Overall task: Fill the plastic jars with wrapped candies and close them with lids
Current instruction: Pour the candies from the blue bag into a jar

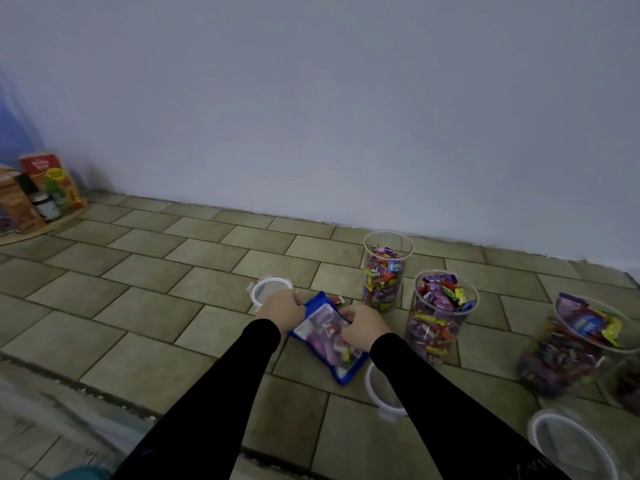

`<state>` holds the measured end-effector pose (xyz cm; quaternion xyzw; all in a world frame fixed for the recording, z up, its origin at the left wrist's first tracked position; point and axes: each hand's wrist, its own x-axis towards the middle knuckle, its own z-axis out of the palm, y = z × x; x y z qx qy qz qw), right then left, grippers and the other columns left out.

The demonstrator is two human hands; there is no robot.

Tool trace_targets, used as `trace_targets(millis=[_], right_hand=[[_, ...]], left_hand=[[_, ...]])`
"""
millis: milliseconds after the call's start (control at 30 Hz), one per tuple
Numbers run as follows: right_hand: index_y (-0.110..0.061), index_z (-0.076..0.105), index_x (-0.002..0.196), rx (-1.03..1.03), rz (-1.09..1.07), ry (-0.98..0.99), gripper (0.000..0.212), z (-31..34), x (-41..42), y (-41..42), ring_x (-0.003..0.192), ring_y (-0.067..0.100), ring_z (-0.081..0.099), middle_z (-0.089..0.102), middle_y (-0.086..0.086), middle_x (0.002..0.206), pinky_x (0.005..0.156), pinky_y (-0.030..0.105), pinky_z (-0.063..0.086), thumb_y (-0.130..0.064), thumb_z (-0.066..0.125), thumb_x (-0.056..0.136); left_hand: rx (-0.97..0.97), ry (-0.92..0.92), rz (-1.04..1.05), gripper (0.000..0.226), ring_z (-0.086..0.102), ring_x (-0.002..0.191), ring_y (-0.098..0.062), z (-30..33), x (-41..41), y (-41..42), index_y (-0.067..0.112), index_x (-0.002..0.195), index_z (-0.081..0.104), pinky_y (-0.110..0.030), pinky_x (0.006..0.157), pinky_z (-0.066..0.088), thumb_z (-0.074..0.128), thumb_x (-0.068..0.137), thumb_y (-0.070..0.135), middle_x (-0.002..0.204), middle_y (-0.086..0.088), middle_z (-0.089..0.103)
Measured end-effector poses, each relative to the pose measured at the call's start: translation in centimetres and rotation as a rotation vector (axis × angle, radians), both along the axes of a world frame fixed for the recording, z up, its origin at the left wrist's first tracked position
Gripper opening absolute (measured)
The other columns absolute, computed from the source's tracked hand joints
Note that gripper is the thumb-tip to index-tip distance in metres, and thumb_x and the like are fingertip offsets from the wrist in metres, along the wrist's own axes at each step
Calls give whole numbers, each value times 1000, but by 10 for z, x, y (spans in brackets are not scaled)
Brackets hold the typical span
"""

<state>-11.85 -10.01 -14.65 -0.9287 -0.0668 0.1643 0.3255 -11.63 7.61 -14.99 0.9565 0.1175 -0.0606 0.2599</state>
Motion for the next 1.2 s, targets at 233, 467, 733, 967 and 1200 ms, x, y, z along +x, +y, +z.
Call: trace_targets(millis=[233,467,733,967,1200], right_hand=[[-21,57,129,55,2,-7,48,-1,4,-3,114,17,59,61,-3,127,97,34,50,-19,58,81],[-20,58,97,280,-155,-265,10,18,6,6,84,15,60,63,-4,88,74,30,52,-26,58,89],[-16,63,69,410,-83,-163,37,49,-2,11,67,12,58,63,-1,69,61,26,43,-44,56,91],[-17,49,52,495,-97,-80,37,56,-4,10,53,16,46,51,0,52,60,32,37,-17,50,89],[-21,48,58,483,-109,-132,36,52,-9,3,61,15,49,51,-3,59,62,27,39,-24,47,94]], left_hand=[[-244,83,86,14,49,56,-15,20,-4,1,8,80,60,-19,43,37,51,90,13,70,-6,57],[-568,15,138,23,39,43,-13,57,-13,-7,17,59,54,-20,40,26,64,79,20,59,-1,50],[-726,138,-31,21,50,53,-7,80,-21,-16,8,98,71,-15,39,28,67,88,25,84,-4,67],[-858,112,-62,21,45,43,-4,75,-30,-27,14,71,65,-15,41,27,63,92,17,57,6,63],[-981,90,37,17,46,48,-8,77,-37,-41,11,81,62,-19,44,31,54,96,15,60,2,58]])
